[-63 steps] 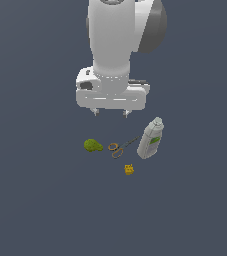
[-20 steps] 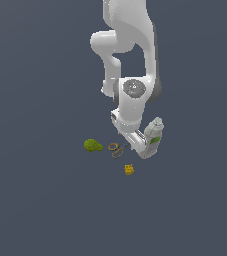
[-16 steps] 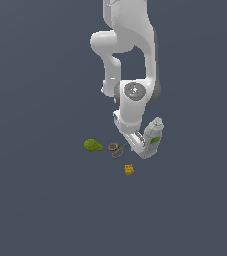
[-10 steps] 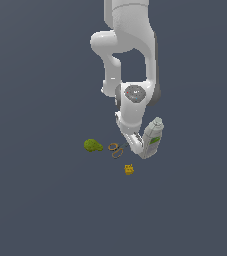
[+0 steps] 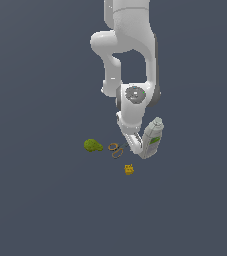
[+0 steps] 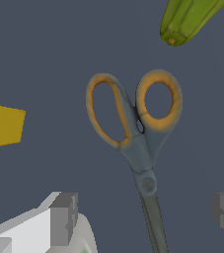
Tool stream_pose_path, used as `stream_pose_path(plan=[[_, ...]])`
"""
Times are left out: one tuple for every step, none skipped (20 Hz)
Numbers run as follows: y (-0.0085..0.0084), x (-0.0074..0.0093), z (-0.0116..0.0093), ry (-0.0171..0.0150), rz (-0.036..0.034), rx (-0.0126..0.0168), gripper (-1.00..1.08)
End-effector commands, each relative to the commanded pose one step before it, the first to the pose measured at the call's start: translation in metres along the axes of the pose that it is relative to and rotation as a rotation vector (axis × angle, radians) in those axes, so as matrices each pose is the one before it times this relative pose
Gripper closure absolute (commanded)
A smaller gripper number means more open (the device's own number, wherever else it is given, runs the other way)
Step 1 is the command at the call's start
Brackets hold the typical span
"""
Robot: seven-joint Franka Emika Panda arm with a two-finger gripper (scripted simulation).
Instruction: Pick up a designated object from a clutter of objects.
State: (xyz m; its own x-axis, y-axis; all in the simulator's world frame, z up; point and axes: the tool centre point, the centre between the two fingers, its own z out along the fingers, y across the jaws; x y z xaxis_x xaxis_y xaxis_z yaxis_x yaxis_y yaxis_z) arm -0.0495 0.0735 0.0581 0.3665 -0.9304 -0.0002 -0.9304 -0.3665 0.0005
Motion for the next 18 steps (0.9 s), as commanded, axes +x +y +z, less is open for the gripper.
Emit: stream_pose_path(plan=[[0.0001, -0.00007, 0.00202, -0.00001, 0.0001, -0.0001, -0.92], [0.00006, -0.0001, 0.00186, 0.0, 0.0, 0.0, -0.92], [0.00016, 0.00021, 0.00234, 0.00002, 0.00068, 0.00009, -0.92], [0.00009, -0.00015, 0.00291, 0.0, 0.0, 0.0, -0.92], [0.0001, -0.00018, 0.00342, 0.0, 0.0, 0.0, -0.92], [0.00019, 0.00013, 0.00387, 0.00004, 0.00068, 0.00009, -0.92], [0.00011, -0.00022, 0.00441, 0.0, 0.0, 0.0, -0.92], [0.00018, 0.00009, 0.00484, 0.00004, 0.00068, 0.00009, -0.92], [0.00014, 0.0001, 0.00478, 0.00003, 0.00068, 0.00009, -0.92], [0.00001, -0.00019, 0.00428, 0.0, 0.0, 0.0, -0.92], [0.00004, 0.00018, 0.00368, 0.00001, 0.00068, 0.0001, -0.92], [-0.00007, -0.00013, 0.0032, 0.0, 0.0, 0.0, -0.92], [-0.00009, -0.0001, 0.00269, 0.0, 0.0, 0.0, -0.92], [-0.0001, -0.00007, 0.00218, 0.0, 0.0, 0.0, -0.92], [-0.00002, 0.00028, 0.00163, -0.00003, 0.00068, 0.00012, -0.92], [-0.00008, -0.00003, 0.00119, 0.0, 0.0, 0.0, -0.92], [-0.00005, -0.00002, 0.00071, 0.0, 0.0, 0.0, -0.92], [-0.00002, -0.00001, 0.00024, 0.0, 0.0, 0.0, -0.92]])
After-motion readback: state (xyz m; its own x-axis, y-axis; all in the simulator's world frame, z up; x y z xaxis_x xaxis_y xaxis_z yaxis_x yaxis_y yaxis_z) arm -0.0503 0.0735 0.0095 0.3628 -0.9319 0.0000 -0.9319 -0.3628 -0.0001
